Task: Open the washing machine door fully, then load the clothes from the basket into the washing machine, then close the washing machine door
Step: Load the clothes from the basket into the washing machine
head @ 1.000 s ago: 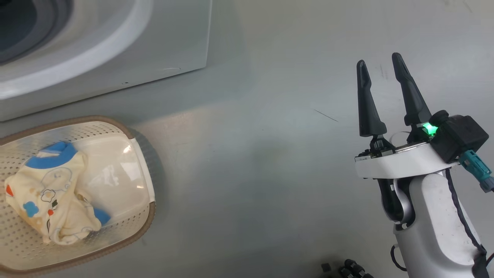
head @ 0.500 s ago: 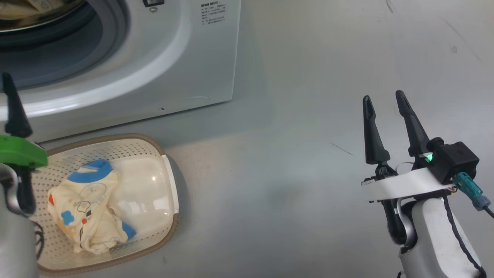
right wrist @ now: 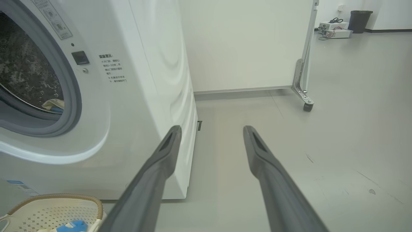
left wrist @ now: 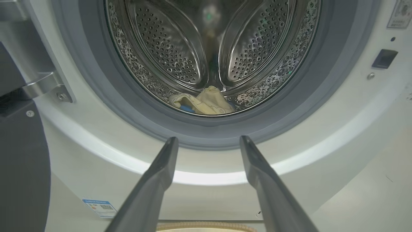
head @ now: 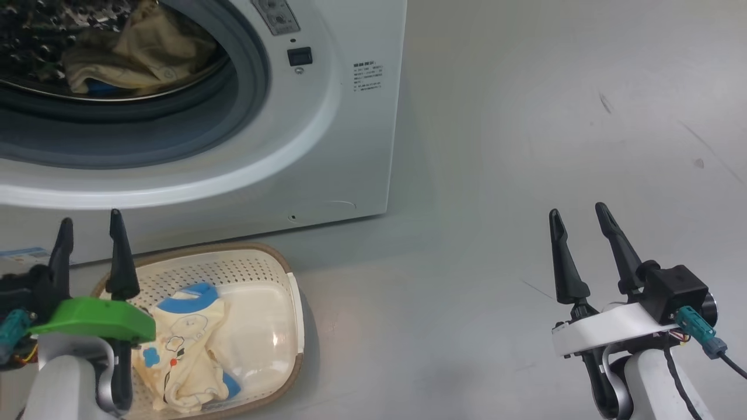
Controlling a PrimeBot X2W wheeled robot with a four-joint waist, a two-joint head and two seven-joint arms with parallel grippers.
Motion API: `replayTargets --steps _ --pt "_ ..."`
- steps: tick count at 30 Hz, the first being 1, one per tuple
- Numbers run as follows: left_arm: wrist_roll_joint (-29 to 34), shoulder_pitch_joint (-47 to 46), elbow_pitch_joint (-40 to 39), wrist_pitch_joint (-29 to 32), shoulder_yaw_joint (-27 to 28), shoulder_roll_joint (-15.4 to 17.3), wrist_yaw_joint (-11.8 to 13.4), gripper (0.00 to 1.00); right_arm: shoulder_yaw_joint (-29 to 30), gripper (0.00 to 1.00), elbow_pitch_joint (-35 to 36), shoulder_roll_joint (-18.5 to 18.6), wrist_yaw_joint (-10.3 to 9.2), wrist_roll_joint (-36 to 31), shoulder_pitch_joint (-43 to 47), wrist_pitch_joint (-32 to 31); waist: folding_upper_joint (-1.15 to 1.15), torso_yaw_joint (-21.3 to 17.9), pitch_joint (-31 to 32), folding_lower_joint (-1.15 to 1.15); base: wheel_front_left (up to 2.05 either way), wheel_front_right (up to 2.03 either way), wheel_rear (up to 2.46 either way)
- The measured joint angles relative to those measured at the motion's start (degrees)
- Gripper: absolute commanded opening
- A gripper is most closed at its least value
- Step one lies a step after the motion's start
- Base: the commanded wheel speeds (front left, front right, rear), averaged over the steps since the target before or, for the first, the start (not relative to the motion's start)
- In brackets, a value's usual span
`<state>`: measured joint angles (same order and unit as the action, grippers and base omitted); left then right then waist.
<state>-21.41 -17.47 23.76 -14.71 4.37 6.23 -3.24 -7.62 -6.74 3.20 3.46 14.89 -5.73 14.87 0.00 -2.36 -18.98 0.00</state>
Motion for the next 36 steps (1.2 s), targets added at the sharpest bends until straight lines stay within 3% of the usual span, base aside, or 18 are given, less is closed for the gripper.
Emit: replayTargets --steps 7,19,36 --pt "2.3 7.9 -4.4 0.0 -1.2 -2.2 0.5 1.0 0.1 1.0 -0.9 0.0 0.03 -0.4 3.3 0.0 0.0 2.3 5.9 0.0 0.0 0.0 0.0" --pt "3.4 16.9 -8.3 0.0 -2.8 -2.2 1.0 1.0 -0.7 1.0 -1.6 -0.1 0.53 -0.9 7.6 0.0 0.0 5.0 13.4 0.0 0.0 0.0 0.0" --pt "3.9 22.6 -14.8 0.0 -2.7 -2.2 1.5 1.0 -1.6 1.0 -0.7 -0.4 0.59 -0.9 9.9 0.0 0.0 4.8 16.7 0.0 0.0 0.0 0.0"
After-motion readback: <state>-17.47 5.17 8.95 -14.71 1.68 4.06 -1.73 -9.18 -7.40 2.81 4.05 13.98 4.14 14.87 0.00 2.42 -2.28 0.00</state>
